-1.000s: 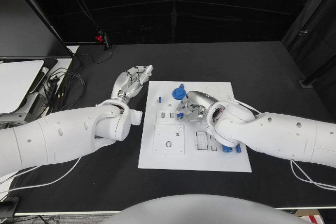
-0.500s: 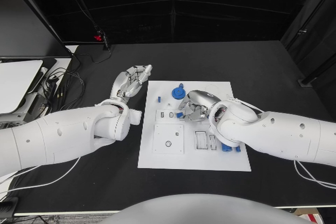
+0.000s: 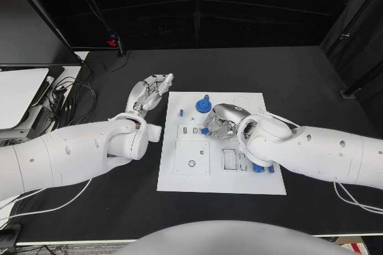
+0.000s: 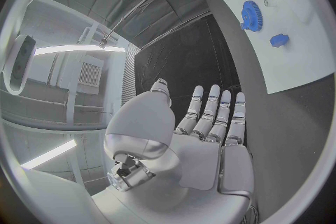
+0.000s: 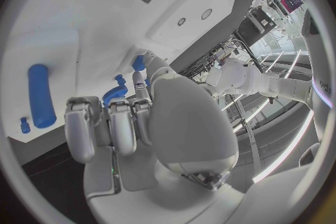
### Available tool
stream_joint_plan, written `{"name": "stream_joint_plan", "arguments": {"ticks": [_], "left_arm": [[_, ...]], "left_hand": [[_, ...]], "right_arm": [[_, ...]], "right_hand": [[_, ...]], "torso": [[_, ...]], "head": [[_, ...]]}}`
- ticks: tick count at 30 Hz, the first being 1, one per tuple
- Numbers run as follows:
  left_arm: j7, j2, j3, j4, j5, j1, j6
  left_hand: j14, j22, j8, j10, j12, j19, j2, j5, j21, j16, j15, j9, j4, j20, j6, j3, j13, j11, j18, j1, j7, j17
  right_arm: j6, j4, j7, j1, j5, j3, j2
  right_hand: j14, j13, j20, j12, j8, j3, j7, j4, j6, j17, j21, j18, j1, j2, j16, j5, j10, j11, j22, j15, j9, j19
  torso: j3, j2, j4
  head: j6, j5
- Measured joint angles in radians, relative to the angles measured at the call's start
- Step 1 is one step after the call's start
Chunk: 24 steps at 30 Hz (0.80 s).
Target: Assemble the parts on the task board
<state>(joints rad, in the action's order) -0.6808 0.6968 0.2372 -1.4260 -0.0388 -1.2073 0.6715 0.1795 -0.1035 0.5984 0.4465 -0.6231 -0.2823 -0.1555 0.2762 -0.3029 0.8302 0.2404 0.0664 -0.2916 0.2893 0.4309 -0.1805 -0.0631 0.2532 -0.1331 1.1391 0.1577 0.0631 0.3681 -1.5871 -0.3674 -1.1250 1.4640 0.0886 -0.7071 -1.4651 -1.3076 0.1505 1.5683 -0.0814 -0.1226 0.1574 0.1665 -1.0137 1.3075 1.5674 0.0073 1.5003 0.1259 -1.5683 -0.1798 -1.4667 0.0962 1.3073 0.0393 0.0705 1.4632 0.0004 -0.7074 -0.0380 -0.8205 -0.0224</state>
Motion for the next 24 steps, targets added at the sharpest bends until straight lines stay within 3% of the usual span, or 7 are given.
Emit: {"name": "stream_joint_plan", "arguments": {"ticks": [24], "left_arm": [[0.0,0.0,0.0,0.0,0.0,0.0,0.0]], "left_hand": [[0.0,0.0,0.0,0.0,0.0,0.0,0.0,0.0,0.0,0.0,0.0,0.0,0.0,0.0,0.0,0.0,0.0,0.0,0.0,0.0,0.0,0.0]], "right_arm": [[-0.035,0.014,-0.027,-0.002,0.012,-0.003,0.016]], "right_hand": [[0.0,0.0,-0.004,0.0,0.0,-0.016,0.0,0.001,-0.007,0.0,0.0,0.0,0.01,-0.01,0.0,-0.004,0.004,-0.003,0.0,-0.007,0.0,0.004]], "torso": [[0.0003,0.0,0.0001]], "head": [[-0.004,-0.002]]}}
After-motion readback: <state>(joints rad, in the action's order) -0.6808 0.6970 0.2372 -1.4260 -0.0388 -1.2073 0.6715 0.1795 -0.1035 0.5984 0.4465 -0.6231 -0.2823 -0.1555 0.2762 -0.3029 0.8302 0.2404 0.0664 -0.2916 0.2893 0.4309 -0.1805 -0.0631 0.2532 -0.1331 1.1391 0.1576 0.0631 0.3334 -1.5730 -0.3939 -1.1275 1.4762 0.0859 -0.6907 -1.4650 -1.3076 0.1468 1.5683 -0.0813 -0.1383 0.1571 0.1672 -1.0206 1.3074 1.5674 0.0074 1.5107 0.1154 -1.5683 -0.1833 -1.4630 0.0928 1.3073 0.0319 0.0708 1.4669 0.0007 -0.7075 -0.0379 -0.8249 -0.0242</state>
